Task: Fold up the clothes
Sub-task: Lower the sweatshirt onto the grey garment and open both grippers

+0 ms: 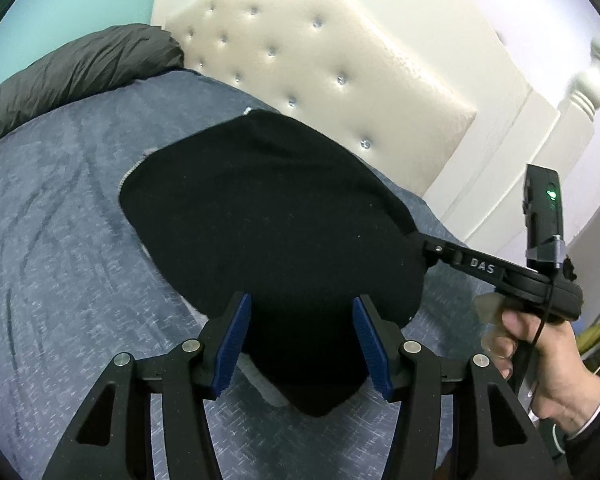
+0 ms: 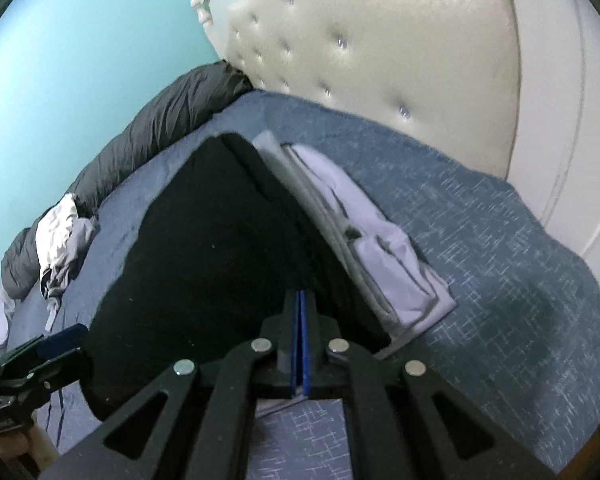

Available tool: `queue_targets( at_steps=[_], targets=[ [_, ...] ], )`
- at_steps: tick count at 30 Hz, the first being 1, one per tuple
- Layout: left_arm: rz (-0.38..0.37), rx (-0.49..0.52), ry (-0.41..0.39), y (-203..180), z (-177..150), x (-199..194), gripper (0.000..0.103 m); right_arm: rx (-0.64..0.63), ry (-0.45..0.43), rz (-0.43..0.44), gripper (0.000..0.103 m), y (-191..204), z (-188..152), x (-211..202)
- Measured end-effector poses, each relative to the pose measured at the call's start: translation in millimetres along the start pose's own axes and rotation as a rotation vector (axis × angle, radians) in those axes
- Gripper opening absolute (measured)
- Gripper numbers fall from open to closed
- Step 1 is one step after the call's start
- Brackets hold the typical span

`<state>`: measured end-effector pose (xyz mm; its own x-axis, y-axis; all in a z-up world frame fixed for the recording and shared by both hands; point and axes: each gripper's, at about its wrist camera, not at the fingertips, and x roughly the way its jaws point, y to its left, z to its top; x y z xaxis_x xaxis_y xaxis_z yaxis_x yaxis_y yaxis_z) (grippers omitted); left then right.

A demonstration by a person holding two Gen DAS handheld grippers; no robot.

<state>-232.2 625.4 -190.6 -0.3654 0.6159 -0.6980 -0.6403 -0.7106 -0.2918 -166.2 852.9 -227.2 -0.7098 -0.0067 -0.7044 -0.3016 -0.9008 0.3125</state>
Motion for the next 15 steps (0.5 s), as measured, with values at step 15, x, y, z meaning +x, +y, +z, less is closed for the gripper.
queue_targets(
  at_steps=[15],
  targets=[
    [0.033,-0.007,-0.067,-5,14,-61,0.060,-0.032,-0.060,-0.019,0.000,34,6,-55]
  ],
)
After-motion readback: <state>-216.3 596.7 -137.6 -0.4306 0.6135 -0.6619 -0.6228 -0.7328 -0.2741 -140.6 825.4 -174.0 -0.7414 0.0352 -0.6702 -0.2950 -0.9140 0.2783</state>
